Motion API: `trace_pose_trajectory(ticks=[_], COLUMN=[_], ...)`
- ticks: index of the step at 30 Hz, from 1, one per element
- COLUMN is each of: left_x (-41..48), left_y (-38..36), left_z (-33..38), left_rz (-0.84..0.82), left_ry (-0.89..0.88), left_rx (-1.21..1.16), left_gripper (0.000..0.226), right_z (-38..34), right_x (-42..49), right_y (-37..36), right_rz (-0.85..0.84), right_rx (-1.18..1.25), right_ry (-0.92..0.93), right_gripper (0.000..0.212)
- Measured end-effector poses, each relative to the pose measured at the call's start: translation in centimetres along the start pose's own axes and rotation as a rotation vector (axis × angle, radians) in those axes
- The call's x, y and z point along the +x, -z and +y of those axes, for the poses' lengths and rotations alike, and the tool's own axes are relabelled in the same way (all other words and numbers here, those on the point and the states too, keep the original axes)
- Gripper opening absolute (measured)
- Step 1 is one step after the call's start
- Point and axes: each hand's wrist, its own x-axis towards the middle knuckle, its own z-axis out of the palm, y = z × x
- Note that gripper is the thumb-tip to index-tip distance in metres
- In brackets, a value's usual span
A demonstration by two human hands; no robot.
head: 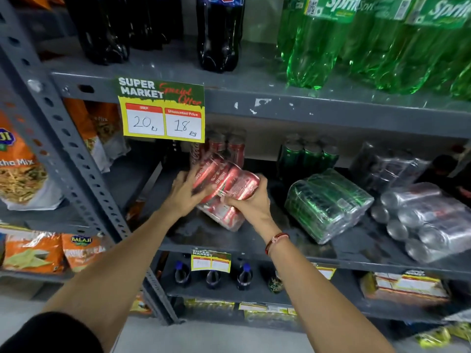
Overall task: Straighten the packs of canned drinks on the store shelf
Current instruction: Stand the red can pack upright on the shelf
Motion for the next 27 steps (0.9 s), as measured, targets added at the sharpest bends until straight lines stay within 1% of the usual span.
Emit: trace_pose_trajectory(ticks=[2,3,5,7,10,14,16,18,20,21,23,24,27], left_x=[-2.3,-3.1,-4.3,-4.9,-5.7,-6.2,-6.6,-7.7,-9.2,-9.8,-10.2,-9.9,-8.2], left_y=[-1.4,-2.1,-3.0,-3.5,-3.7,-3.3,-2.7,-2.4,-3.0,-3.8,-5.7,-6.4,-7.3], left_z=[-0.5,-0.7,-0.9,-1.3,-2.0,-2.6,-2.3,-1.2,1.4,2.9,5.9,6.9,8.4], left_rz=[0.030,0.044,0.065,0.076,0.081,0.094,0.109,0.206,0.320,0.339,0.297,0.262,0.220], left_ry=[-0.028,-0.029,-0.011,0.009,0.030,0.049,0.058,0.109,0.131,0.113,0.075,0.084,0.158], left_rx=[-0.072,-0.099,-0.142,-0.150,-0.118,-0.020,-0.060,-0.158,-0.239,-0.252,-0.251,-0.253,-0.255], left_gripper=[0.099,0.100,0.102,0.105,0.108,0.104,0.102,0.104,0.116,0.124,0.140,0.145,0.144], right_z=[0.0,0.2,0.8,1.6,2.5,2.7,2.4,1.8,1.1,0.8,0.6,0.7,1.2], right_x=[-0.3,-0.5,-1.3,-2.0,-3.0,-3.6,-3.4,-2.4,-0.6,0.3,1.8,2.3,2.5], right_y=[0.7,1.0,1.2,1.1,0.7,0.5,1.1,1.7,2.0,2.1,2.2,2.3,2.2], right_rz=[-0.052,-0.079,-0.117,-0.122,-0.131,-0.146,-0.119,-0.071,-0.041,-0.060,-0.150,-0.194,-0.225], right_rx=[-0.171,-0.219,-0.290,-0.348,-0.395,-0.475,-0.451,-0.341,-0.169,-0.097,-0.031,-0.020,0.004], right_ry=[0.208,0.265,0.295,0.340,0.408,0.484,0.435,0.325,0.179,0.098,-0.026,-0.058,-0.076], right_gripper=[0.093,0.095,0.098,0.095,0.090,0.077,0.079,0.082,0.084,0.084,0.077,0.072,0.058])
